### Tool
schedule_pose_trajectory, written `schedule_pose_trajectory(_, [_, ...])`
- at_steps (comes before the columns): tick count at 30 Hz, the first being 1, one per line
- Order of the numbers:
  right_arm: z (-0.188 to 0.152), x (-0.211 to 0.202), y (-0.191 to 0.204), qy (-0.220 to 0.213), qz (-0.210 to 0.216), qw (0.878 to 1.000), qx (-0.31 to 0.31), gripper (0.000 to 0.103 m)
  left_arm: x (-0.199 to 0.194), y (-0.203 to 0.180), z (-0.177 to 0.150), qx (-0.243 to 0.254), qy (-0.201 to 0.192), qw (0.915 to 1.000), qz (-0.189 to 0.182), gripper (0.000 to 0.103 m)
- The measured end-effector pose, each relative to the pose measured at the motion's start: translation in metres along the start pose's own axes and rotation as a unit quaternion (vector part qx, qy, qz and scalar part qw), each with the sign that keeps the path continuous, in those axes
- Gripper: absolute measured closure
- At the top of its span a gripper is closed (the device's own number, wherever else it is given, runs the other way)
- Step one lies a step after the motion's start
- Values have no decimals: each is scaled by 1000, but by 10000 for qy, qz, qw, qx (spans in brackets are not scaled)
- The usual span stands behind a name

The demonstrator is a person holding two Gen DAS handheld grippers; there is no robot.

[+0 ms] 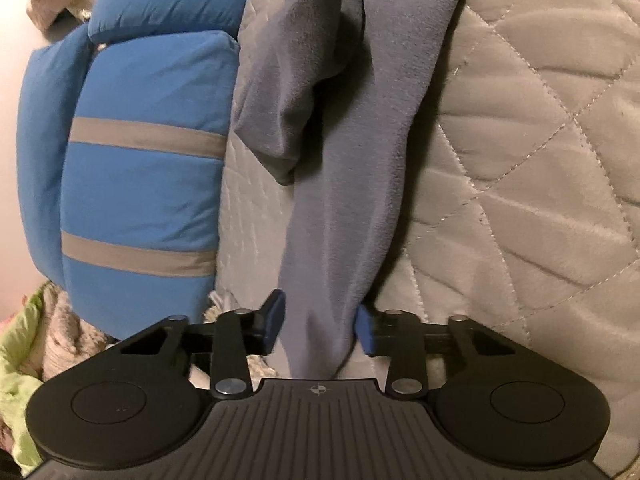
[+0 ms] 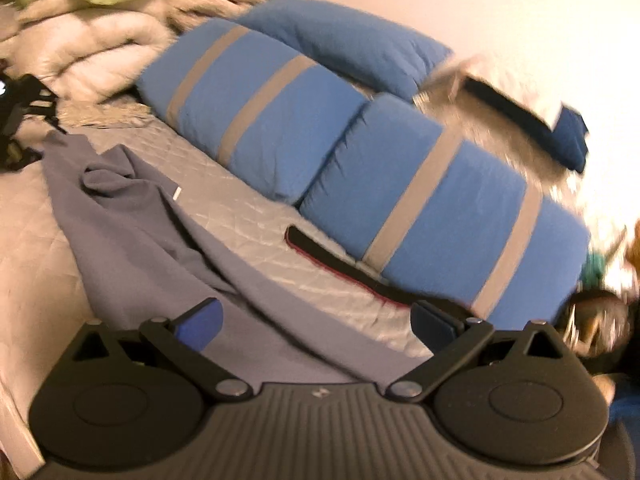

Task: Fold clothes
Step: 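Grasp and lift the sweatpants leg with the left gripper while the right gripper grasps the cuff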

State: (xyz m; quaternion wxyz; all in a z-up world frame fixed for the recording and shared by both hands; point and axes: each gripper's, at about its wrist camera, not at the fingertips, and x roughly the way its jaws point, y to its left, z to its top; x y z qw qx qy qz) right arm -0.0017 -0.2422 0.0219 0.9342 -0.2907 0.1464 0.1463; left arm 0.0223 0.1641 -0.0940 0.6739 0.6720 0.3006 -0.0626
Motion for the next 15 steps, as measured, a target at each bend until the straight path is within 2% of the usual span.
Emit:
schedule_pose_trajectory(7, [-23, -4, -61, -117, -186, 9919, -1254, 0, 0, 0, 1, -21, 6, 10000, 57, 75])
schedule_pose_trajectory(10, [-47, -7, -79, 55, -446, 9799, -1942, 0, -2, -4, 2, 6, 24, 9999, 119, 75])
schedule_pose_trajectory(15, [-94, -37, -102, 541, -275, 9636, -2603, 0, -5, -9, 0, -57, -12, 9998, 205, 75])
